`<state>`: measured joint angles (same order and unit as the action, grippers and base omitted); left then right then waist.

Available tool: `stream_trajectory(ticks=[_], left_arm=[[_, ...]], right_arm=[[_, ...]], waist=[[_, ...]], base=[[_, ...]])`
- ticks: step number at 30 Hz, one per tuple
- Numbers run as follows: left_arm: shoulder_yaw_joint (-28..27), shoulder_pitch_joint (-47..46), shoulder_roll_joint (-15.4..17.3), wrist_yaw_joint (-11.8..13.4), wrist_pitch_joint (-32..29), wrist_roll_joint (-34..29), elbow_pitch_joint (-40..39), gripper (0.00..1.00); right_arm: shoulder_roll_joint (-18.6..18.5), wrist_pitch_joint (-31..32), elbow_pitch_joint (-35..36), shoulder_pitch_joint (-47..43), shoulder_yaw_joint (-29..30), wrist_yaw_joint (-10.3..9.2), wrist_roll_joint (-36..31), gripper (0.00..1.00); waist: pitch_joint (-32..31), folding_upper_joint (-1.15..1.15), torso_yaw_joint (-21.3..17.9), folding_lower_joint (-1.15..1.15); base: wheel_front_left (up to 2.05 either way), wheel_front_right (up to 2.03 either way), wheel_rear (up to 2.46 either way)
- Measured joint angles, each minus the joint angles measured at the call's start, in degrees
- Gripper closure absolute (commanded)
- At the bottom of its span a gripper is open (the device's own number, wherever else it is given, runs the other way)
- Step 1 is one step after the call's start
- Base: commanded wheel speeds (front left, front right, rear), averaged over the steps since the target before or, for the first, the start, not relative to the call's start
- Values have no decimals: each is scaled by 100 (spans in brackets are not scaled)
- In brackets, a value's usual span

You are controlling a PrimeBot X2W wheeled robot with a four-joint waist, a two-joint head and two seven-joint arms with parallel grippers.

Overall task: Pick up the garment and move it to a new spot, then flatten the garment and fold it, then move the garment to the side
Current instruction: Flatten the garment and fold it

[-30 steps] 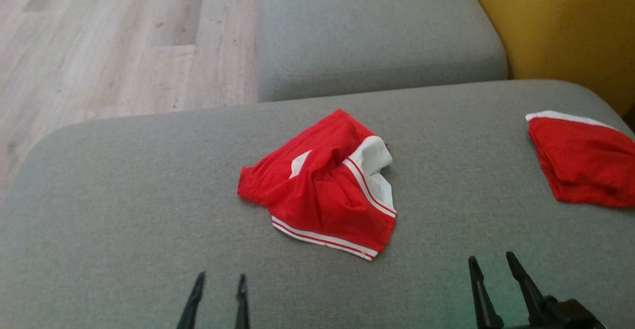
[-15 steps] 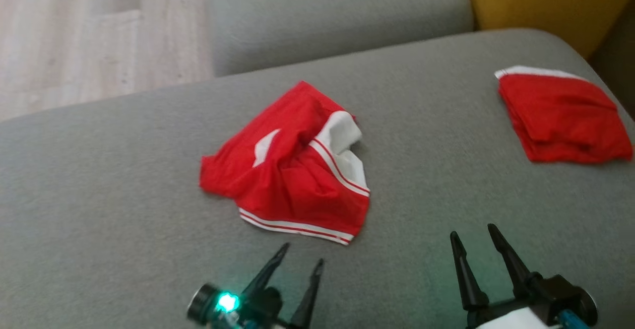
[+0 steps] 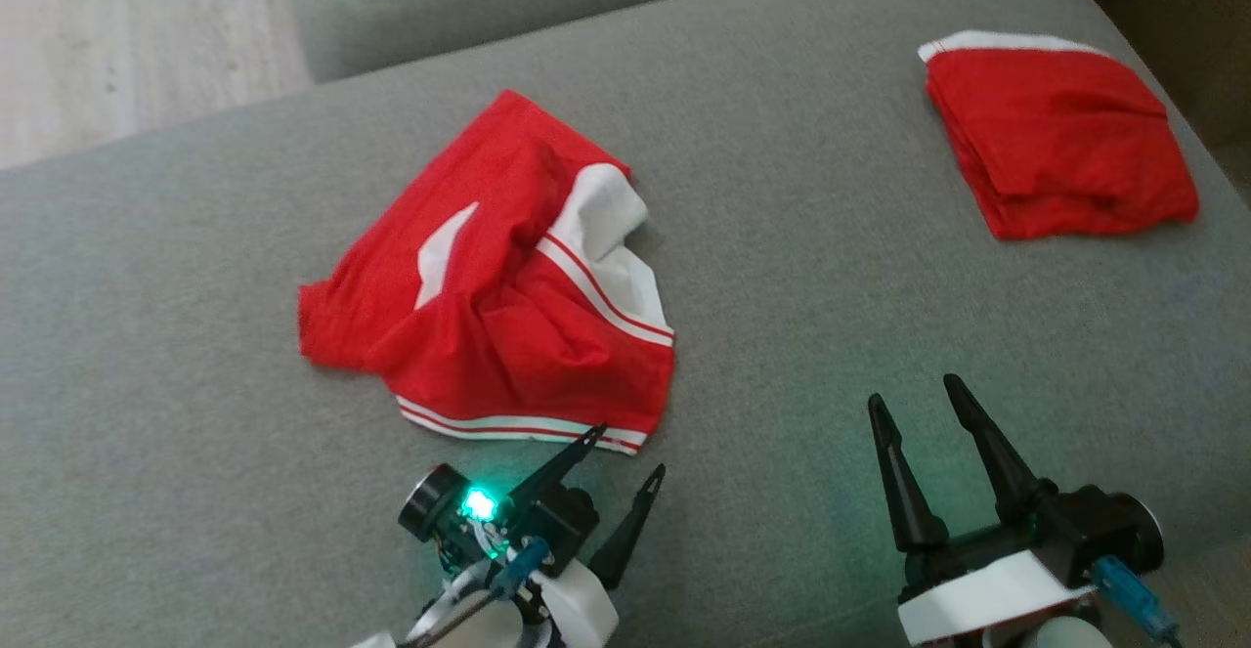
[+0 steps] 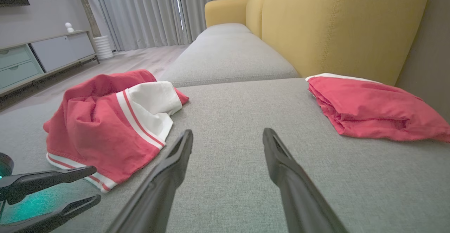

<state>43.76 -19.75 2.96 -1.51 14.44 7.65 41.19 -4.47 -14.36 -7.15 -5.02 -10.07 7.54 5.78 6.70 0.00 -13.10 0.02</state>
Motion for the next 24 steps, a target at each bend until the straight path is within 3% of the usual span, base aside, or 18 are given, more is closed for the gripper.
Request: stream_trajectory(ticks=[8, 9, 11, 12, 21, 24], left_arm=[[190, -457, -13, 120, 41, 372, 638, 0], [233, -533, -22, 127, 62, 419, 699, 25], [264, -662, -26, 153, 75, 497, 758, 87], [285, -717, -26, 151, 75, 539, 787, 100], [443, -866, -14, 5, 26, 643, 311, 100], [441, -1399, 12, -110, 26, 408, -137, 100]], right_arm=[[0, 0, 33, 230, -76, 0, 1, 0], [0, 0, 42, 266, -78, 0, 1, 0], [1, 0, 51, 314, -79, 0, 1, 0], [1, 0, 51, 333, -79, 0, 1, 0], [9, 0, 14, 338, -153, 0, 1, 0], [25, 0, -13, 335, -200, 0, 20, 0]], waist=[[390, 0, -190, -1], [427, 0, -208, -1], [473, 0, -239, -1], [483, 0, -252, -1], [265, 0, -386, -2], [101, 0, -485, -2]], base=[[0, 0, 0], [0, 0, 0], [0, 0, 0], [0, 0, 0], [0, 0, 0], [0, 0, 0]])
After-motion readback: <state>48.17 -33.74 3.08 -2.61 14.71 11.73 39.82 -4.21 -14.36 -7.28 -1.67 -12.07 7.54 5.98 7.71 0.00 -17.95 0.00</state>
